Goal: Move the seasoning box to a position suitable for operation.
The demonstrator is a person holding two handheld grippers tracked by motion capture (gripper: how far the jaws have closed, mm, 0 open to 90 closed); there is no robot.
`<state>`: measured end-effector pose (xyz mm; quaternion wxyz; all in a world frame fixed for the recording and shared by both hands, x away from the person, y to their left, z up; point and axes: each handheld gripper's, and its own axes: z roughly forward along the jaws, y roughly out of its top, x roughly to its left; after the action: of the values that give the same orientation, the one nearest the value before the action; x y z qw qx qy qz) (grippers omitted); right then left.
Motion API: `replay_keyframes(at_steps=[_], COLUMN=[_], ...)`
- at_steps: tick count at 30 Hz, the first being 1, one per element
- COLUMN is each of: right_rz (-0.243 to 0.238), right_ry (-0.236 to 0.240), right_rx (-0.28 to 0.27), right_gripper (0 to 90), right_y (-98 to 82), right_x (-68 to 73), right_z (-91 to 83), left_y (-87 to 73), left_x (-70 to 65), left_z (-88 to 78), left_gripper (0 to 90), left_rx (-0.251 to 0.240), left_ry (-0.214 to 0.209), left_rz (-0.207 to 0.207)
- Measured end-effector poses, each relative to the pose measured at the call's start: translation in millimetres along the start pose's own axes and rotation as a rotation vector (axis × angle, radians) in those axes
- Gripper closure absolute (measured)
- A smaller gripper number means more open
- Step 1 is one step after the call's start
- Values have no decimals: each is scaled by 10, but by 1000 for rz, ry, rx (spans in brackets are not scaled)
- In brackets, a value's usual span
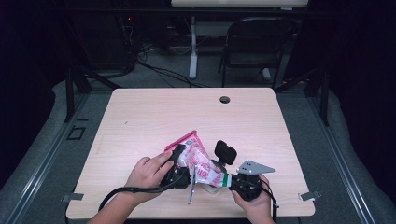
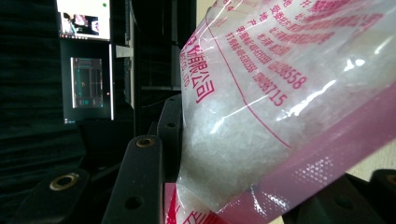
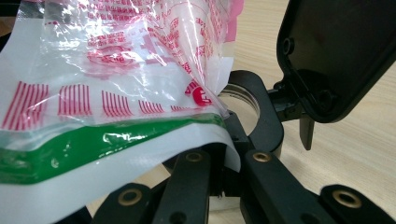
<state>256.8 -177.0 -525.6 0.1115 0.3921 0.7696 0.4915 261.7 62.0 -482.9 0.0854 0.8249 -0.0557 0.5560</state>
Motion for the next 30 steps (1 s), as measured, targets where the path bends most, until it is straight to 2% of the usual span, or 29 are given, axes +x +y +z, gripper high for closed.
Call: replay_keyframes(at_steps=[8, 10, 30], right_rz=[1, 0, 3], right_ry=[-4, -3, -5], right_rx=[-3, -3, -8], right_gripper=[900, 900, 900], right_y=[-3, -4, -4], right_x=[-2, -5, -7], right_z=[2, 4, 22], left_y=[21, 23, 51], left_x=[11, 8, 16], left_z=[-15, -17, -48], left_gripper=[646, 647, 657], left_rx=[12, 7, 3], left_ry=[0, 12, 40], left_rz=[18, 29, 43])
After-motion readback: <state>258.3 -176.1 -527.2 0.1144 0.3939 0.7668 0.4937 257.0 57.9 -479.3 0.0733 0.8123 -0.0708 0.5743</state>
